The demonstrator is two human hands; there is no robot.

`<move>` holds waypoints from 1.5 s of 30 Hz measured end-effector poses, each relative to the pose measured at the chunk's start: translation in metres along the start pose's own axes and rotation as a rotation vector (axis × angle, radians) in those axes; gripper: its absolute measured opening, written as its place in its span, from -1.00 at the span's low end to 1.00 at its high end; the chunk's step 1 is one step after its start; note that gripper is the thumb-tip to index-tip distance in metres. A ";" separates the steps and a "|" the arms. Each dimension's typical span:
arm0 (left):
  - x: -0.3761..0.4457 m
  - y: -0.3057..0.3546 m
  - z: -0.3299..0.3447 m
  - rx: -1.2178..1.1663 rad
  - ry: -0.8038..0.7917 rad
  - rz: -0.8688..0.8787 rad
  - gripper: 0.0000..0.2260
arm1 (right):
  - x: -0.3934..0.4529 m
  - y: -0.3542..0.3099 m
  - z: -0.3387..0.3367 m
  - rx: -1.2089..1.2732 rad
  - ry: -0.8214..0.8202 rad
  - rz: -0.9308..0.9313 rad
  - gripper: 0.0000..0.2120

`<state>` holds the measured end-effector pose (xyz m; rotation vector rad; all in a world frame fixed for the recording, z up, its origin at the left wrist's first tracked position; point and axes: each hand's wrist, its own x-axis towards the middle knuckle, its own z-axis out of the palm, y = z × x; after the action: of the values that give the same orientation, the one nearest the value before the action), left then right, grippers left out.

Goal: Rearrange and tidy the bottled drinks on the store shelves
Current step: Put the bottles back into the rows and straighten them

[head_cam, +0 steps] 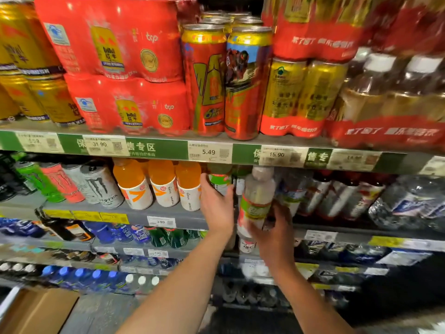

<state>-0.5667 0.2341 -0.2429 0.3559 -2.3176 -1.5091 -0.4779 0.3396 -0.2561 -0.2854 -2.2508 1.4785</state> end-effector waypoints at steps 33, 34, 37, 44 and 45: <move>-0.001 -0.034 -0.045 -0.117 -0.087 0.161 -0.43 | 0.015 -0.009 0.080 -0.260 0.285 0.029 -0.36; 0.000 -0.034 -0.045 -0.137 -0.099 0.168 -0.45 | 0.015 -0.009 0.080 -0.252 0.288 0.035 -0.37; 0.003 -0.039 -0.048 -0.115 -0.121 0.266 -0.48 | 0.015 -0.006 0.081 -0.227 0.281 0.021 -0.41; 0.010 -0.046 -0.053 -0.173 -0.248 0.391 -0.48 | 0.013 -0.008 0.080 -0.242 0.282 0.018 -0.43; 0.011 -0.046 -0.053 -0.168 -0.273 0.367 -0.47 | 0.013 -0.007 0.078 -0.243 0.277 0.016 -0.43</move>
<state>-0.5532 0.1669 -0.2639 -0.3220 -2.2661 -1.6229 -0.5249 0.2774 -0.2731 -0.5482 -2.2005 1.0948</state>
